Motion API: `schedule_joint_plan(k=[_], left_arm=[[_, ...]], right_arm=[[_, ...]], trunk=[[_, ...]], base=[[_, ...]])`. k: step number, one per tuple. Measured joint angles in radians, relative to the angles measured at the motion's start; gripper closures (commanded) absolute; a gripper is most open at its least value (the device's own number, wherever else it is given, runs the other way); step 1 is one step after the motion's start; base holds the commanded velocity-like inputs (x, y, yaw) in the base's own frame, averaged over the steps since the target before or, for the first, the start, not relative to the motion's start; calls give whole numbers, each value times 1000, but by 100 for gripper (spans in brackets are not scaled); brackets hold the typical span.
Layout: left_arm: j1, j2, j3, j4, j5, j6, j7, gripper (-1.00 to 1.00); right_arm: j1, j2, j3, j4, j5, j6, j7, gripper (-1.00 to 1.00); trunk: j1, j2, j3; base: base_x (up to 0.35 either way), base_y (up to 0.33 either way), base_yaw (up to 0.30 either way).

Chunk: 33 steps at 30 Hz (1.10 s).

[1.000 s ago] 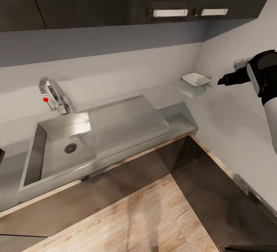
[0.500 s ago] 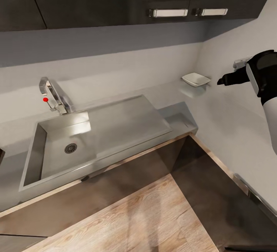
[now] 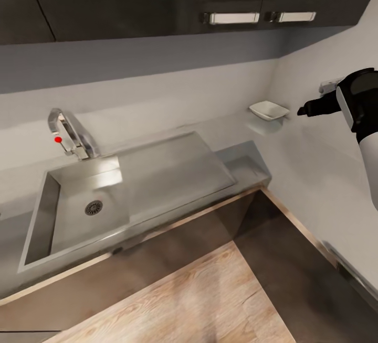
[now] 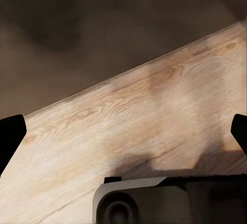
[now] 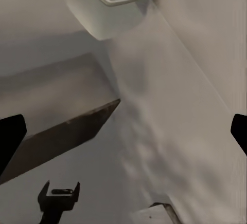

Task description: In the kitchen, take the Vidalia onion out of the sink, dice it on the chopping board with the paring knife, put the diced onion into the bowl on the countertop, then place both the paring knife and the chopping board into the sink.

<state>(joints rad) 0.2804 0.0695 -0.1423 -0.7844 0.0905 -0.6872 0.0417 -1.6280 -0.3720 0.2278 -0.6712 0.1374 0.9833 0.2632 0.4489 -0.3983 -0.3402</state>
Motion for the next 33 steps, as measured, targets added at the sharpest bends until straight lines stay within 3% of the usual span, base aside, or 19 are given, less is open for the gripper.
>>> schedule_joint_plan(k=[12,23,33], left_arm=[[0,0,0,5,0,3,0,-100],[0,-4,1,7,0,4,0,-100],[0,-5,2,7,0,4,0,-100]], right_arm=[[0,2,-6,0,0,0,-100,-100],[0,2,-6,0,-1,-2,-109,-100],[0,2,-5,0,-1,-2,-109,-100]], trunk=[[0,0,0],[0,0,0],[0,0,0]], base=[[286,-68,0],[134,-239,0],[182,6,0]])
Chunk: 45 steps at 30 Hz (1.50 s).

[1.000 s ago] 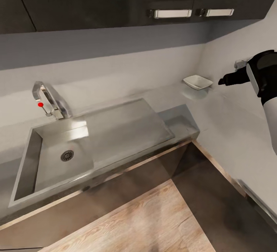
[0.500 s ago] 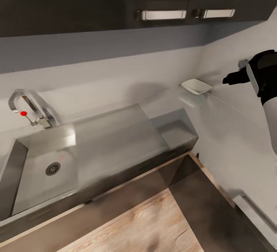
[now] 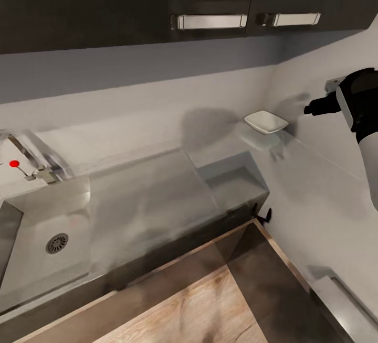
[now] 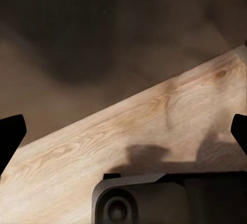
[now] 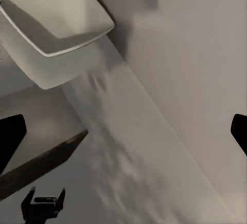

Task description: In the kitchen, take the Vidalia onion out of the sink, dice it on the chopping board with the paring knife, put the diced onion into the bowl on the countertop, then place both the paring knife and the chopping board into the sink.

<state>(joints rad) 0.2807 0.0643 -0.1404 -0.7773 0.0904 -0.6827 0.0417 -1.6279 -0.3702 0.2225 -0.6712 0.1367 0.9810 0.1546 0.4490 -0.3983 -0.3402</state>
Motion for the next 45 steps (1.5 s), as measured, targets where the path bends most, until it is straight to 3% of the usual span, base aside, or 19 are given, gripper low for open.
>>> schedule_joint_plan(k=[25,45], left_arm=[[0,0,-1,1,0,0,0,-100],[0,0,-2,2,0,0,0,-100]], right_arm=[[0,0,4,0,-1,0,0,-100],[0,1,5,1,-1,0,0,-100]], trunk=[[0,0,0],[0,0,0]], base=[[253,-61,0],[95,0,0]])
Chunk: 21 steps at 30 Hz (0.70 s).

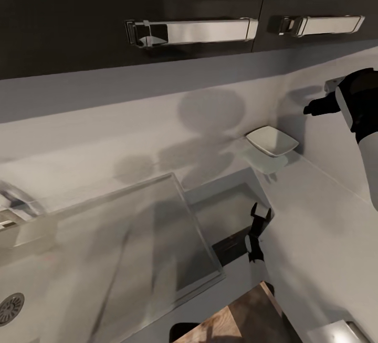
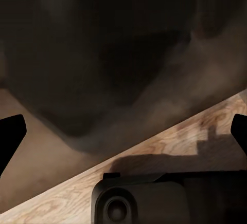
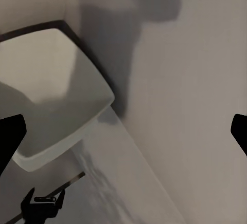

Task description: In the kitchen, take the Vidalia onion out of the sink, dice it on the chopping board with the paring knife, put the diced onion into the bowl on the countertop, then place both the paring knife and the chopping board into the sink.

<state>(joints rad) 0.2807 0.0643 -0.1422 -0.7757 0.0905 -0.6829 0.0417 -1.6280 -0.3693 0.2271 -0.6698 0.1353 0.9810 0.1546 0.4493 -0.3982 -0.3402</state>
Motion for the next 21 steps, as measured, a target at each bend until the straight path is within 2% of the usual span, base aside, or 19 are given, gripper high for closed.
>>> schedule_joint_plan(k=[21], left_arm=[[0,0,0,1,0,-1,0,-100]], right_arm=[[0,-9,-5,11,1,0,0,-100]], trunk=[[0,0,0]], base=[[2,0,0]])
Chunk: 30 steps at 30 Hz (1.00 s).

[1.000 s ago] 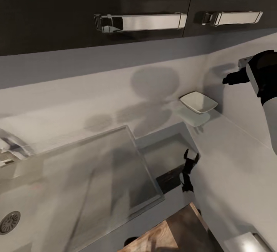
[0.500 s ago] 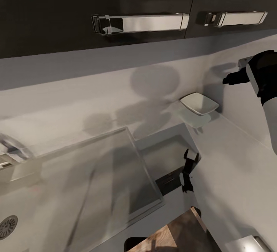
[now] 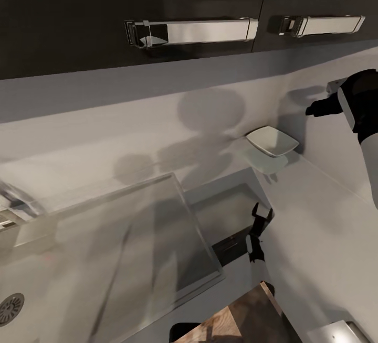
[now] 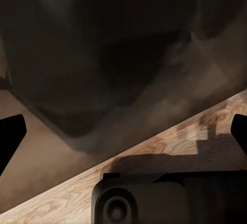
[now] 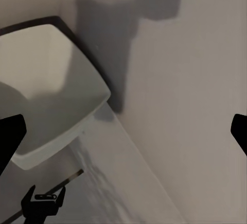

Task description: In the kitchen, take the Vidalia onion out of the sink, dice it on the chopping board with the paring knife, put the diced onion into the bowl on the countertop, then place both the paring knife and the chopping board into the sink.

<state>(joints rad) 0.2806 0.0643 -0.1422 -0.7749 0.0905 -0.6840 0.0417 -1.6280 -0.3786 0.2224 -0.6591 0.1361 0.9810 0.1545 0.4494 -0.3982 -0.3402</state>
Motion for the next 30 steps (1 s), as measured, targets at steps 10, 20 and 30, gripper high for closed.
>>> schedule_joint_plan(k=[10,20,30], left_arm=[[0,0,-1,0,-2,0,0,-100],[0,-3,-1,56,-5,0,0,-100],[0,-3,2,205,-3,1,1,-100]], right_arm=[[0,-2,-15,4,-1,-1,1,-100],[0,-2,-75,5,-1,0,0,-100],[0,-1,-77,5,-1,0,0,-100]], trunk=[[0,0,0],[0,0,0],[0,0,0]], base=[[0,0,0],[0,0,0],[0,0,0]])
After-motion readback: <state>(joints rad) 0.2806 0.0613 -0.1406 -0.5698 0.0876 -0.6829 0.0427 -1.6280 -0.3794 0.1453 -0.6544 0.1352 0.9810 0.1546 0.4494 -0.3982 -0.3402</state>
